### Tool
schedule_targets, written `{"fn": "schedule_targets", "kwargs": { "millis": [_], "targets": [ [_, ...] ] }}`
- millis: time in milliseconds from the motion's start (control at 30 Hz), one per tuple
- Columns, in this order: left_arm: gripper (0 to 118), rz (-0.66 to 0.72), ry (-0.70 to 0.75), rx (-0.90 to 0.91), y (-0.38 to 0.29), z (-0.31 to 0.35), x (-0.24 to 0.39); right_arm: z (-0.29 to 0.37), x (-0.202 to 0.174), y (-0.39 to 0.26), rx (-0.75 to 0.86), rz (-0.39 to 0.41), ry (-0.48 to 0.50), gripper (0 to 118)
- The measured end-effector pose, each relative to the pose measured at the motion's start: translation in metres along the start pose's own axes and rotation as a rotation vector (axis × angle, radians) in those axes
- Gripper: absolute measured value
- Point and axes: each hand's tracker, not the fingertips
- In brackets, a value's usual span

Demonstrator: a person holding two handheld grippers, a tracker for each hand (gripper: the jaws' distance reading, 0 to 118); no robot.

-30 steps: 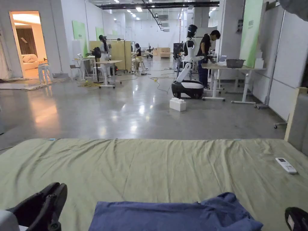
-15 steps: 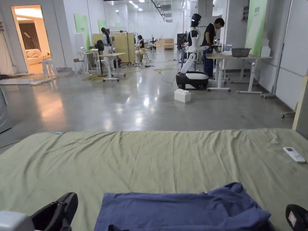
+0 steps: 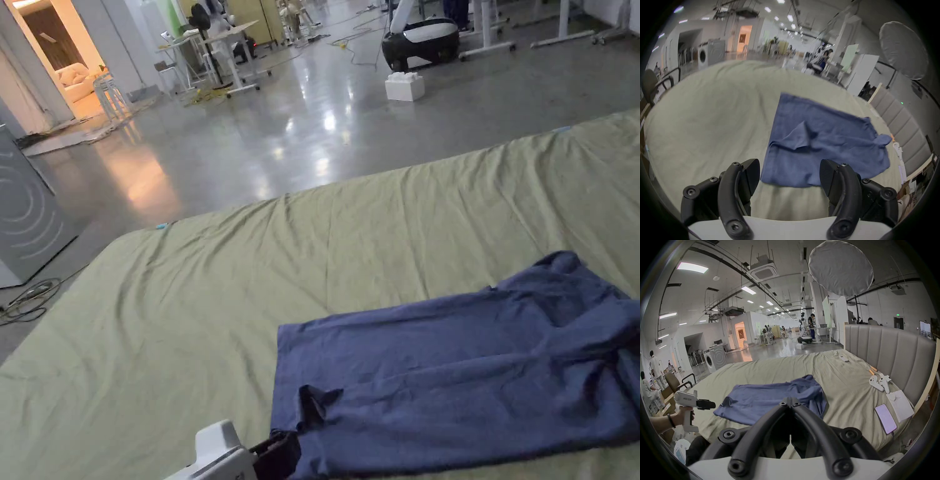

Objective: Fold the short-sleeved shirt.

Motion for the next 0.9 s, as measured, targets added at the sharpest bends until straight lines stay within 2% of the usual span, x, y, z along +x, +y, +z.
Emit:
{"fn": "schedule_targets", "kwargs": {
  "millis": [67,133,167,233,333,467,500,533,567,600,633,667,733,800,867,900],
  "targets": [
    [75,-0.051,0.044,-0.053,-0.003,-0.022,-0.003,-0.001,0.007,-0.005,-0.018,-0.019,-0.015,0],
    [69,-0.019,0.098,-0.116,0.000,-0.038,-0.005,-0.001,0.009,-0.006,-0.036,-0.038,-0.027,0],
    [59,-0.009,0.075,-0.118,0.000,-0.041,-0.005,-0.001,0.009,-0.006,-0.043,-0.043,-0.035,0],
    [38,-0.065,0.146,-0.124,0.004,-0.042,0.001,-0.006,0.012,-0.010,-0.071,-0.048,-0.061,0],
    [12,-0.070,0.106,-0.125,0.007,-0.038,0.006,-0.017,0.017,-0.017,-0.103,-0.054,-0.073,0],
    [9,-0.182,0.147,-0.160,0.000,-0.049,0.026,-0.049,0.018,-0.017,-0.171,-0.071,-0.107,1],
    [9,-0.165,0.145,-0.172,0.001,-0.054,0.026,-0.068,0.024,-0.020,-0.191,-0.059,-0.097,8],
    [9,-0.142,0.149,-0.182,0.003,-0.058,0.023,-0.092,0.033,-0.031,-0.248,-0.083,-0.071,27],
    [8,-0.122,0.144,-0.192,0.005,-0.059,0.021,-0.113,0.042,-0.046,-0.327,-0.156,-0.065,64],
    [8,-0.115,0.139,-0.199,0.005,-0.060,0.018,-0.137,0.052,-0.053,-0.343,-0.138,-0.095,80],
    [8,-0.119,0.132,-0.204,0.006,-0.059,0.018,-0.159,0.059,-0.058,-0.387,-0.160,-0.152,83],
    [8,-0.117,0.128,-0.206,0.007,-0.059,0.017,-0.178,0.066,-0.062,-0.453,-0.178,-0.189,79],
    [8,-0.122,0.116,-0.211,0.004,-0.059,0.015,-0.205,0.075,-0.072,-0.422,-0.234,-0.179,78],
    [8,-0.139,0.108,-0.209,0.004,-0.058,0.015,-0.228,0.077,-0.076,-0.421,-0.227,-0.176,78],
    [8,-0.126,0.104,-0.214,0.004,-0.059,0.014,-0.251,0.076,-0.085,-0.500,-0.182,-0.234,77],
    [8,-0.122,0.105,-0.210,0.003,-0.059,0.013,-0.258,0.074,-0.091,-0.532,-0.184,-0.212,68]
  ]
}}
